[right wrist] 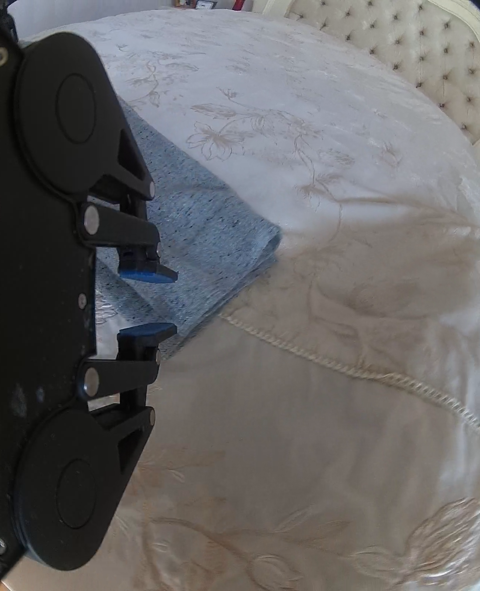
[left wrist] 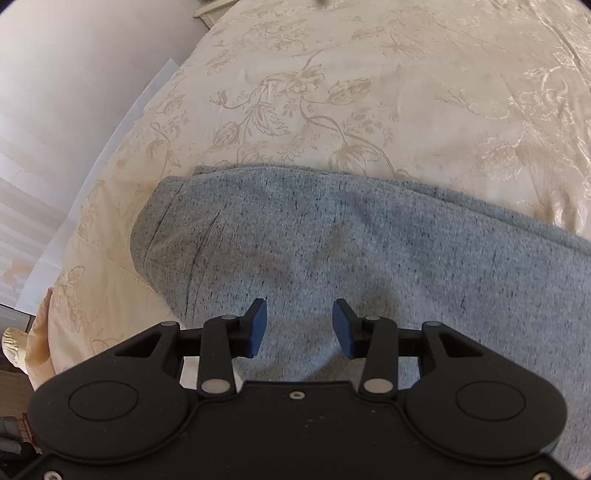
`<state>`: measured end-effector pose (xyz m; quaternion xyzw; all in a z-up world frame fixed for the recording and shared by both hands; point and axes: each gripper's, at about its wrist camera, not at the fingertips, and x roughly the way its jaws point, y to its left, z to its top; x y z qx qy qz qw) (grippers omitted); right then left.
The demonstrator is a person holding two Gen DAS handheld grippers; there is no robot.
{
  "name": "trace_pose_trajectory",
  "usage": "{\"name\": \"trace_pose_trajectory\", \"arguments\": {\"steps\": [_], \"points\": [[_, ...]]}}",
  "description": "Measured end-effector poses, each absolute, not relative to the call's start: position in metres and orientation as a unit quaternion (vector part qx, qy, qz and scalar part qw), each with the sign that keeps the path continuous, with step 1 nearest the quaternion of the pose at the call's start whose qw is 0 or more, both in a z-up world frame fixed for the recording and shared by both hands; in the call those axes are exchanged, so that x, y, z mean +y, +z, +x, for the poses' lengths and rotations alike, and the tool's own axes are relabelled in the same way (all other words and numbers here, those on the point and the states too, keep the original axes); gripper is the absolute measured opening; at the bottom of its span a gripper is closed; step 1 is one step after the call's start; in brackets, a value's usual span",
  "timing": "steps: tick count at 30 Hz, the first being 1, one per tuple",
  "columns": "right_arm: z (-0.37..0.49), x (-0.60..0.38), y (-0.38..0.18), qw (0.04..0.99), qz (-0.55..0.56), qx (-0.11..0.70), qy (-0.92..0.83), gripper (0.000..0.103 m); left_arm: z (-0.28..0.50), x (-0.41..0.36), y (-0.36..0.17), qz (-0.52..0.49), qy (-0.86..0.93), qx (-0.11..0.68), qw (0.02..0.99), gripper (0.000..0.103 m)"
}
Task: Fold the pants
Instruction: 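Lift the hems with the right tool toward the waistband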
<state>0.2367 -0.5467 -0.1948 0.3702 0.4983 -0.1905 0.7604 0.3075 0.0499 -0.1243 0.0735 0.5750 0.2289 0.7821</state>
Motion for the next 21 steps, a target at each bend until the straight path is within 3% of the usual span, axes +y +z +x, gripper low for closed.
{"name": "trace_pose_trajectory", "arguments": {"steps": [7, 8, 9, 14, 17, 21], "points": [[0.236, -0.551, -0.214, 0.740, 0.425, 0.476, -0.212, 0.026, 0.297, 0.048, -0.119, 0.072, 0.222, 0.574, 0.785, 0.051], [0.236, -0.550, -0.214, 0.740, 0.422, 0.478, -0.215, 0.011, 0.296, 0.048, -0.118, 0.070, 0.221, 0.574, 0.786, 0.051], [0.237, -0.548, -0.212, 0.743, 0.415, 0.478, -0.218, 0.004, 0.295, 0.048, -0.117, 0.068, 0.221, 0.573, 0.786, 0.051], [0.226, -0.525, -0.178, 0.790, 0.324, 0.476, -0.212, 0.003, 0.289, 0.054, -0.113, 0.058, 0.221, 0.571, 0.788, 0.051], [0.228, -0.520, -0.189, 0.782, 0.301, 0.499, -0.219, 0.004, 0.285, 0.060, -0.110, 0.052, 0.225, 0.573, 0.787, 0.051], [0.236, -0.524, -0.209, 0.750, 0.306, 0.532, -0.248, 0.021, 0.274, 0.077, -0.097, 0.039, 0.228, 0.567, 0.791, 0.051]]}}
